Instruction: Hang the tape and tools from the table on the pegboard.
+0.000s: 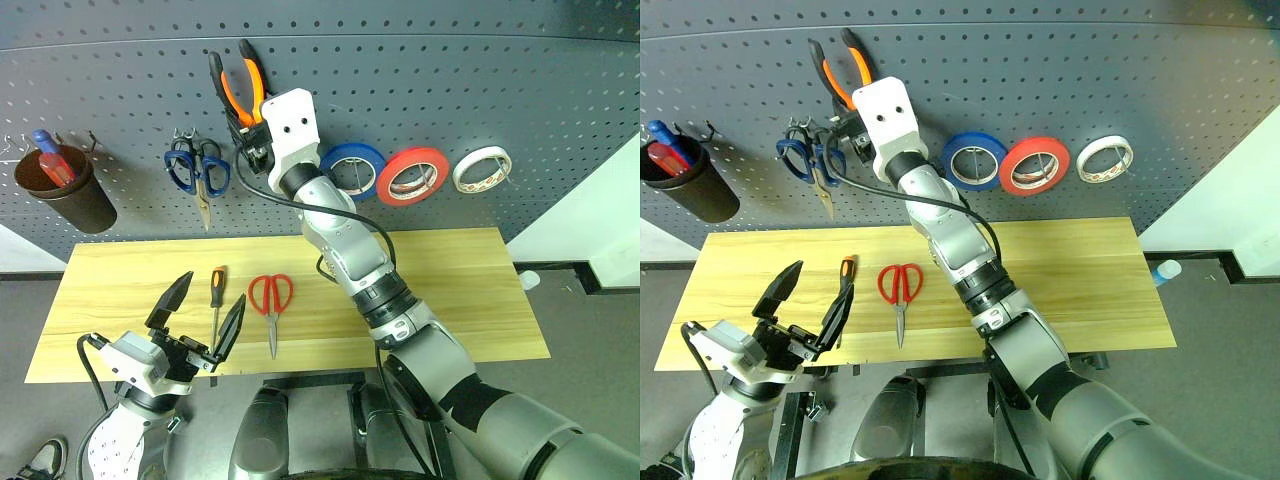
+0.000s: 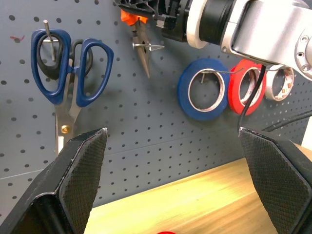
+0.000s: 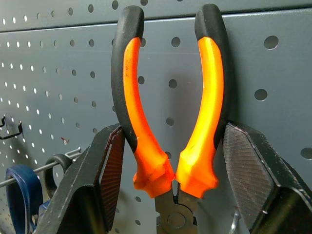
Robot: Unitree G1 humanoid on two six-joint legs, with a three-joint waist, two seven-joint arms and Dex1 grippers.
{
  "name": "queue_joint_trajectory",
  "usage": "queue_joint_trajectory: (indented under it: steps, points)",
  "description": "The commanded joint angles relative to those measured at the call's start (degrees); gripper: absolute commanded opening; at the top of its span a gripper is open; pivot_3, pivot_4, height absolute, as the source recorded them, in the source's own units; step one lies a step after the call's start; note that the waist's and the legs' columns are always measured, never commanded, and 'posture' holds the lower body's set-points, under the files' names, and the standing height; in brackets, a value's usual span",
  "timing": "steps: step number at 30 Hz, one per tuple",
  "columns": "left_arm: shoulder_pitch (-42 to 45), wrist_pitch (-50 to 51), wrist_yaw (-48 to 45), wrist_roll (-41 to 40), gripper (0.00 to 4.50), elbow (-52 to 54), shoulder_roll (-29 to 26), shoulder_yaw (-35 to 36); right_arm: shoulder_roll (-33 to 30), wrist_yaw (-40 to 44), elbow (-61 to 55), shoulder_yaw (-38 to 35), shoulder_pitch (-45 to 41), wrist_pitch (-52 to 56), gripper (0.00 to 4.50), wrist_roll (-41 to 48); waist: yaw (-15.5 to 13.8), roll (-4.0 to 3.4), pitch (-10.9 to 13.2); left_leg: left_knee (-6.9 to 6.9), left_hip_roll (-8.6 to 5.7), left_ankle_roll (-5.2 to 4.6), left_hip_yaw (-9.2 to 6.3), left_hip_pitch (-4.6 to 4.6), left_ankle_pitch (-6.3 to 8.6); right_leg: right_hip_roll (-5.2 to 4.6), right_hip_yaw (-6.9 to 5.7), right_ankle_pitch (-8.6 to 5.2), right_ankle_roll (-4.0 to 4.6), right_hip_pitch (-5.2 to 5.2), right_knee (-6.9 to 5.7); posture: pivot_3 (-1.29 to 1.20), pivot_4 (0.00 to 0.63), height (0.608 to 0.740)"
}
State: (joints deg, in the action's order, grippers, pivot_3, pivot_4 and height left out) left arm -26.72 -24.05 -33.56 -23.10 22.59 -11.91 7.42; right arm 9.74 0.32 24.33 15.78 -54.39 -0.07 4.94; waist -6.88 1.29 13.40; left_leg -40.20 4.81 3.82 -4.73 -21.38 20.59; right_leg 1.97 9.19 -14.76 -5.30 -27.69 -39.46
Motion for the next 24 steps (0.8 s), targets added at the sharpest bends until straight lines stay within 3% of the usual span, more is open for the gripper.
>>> queue_joint_trajectory:
  steps: [1,5,6,24]
  points:
    - [-0.2,-0.5,0.1,-0.1,4.5,1.4,-0.4,-0.2,7.5,0.5,-3.4,1.0,4.0,0.6,3.04,1.5,0.1,0.0,0.0,0.02,0.0,0.0,0.0,0.0,0.0,0.0,0.0,0.0,0.0,-0.01,0.0,0.36,0.18,0.677]
    - [0.1,-0.5,0.2,-0.1,4.5,1.2,-0.6,-0.2,7.2,0.9,-3.6,1.4,4.0,1.3,4.35,2.0,0.0,0.0,0.0,0.06,0.01,0.0,0.0,0.0,0.0,0.01,0.0,0.0,-0.01,-0.04,0.0,0.36,0.18,0.677]
    - [0.2,-0.5,0.2,-0.1,4.5,1.2,-0.6,-0.2,7.1,0.8,-3.6,1.4,4.0,1.3,4.46,2.1,-0.1,0.0,0.0,0.06,0.01,0.0,0.0,0.0,0.0,0.01,0.0,0.0,-0.01,-0.04,0.0,0.36,0.18,0.677]
    - [2.1,-0.6,-0.3,-0.3,4.5,-0.5,-1.1,-0.1,5.0,0.6,-7.6,2.7,6.0,2.5,4.46,1.9,-0.1,0.0,0.0,0.06,0.01,0.0,0.0,-0.02,0.0,0.01,0.0,0.0,-0.01,-0.04,0.01,0.35,0.173,0.677]
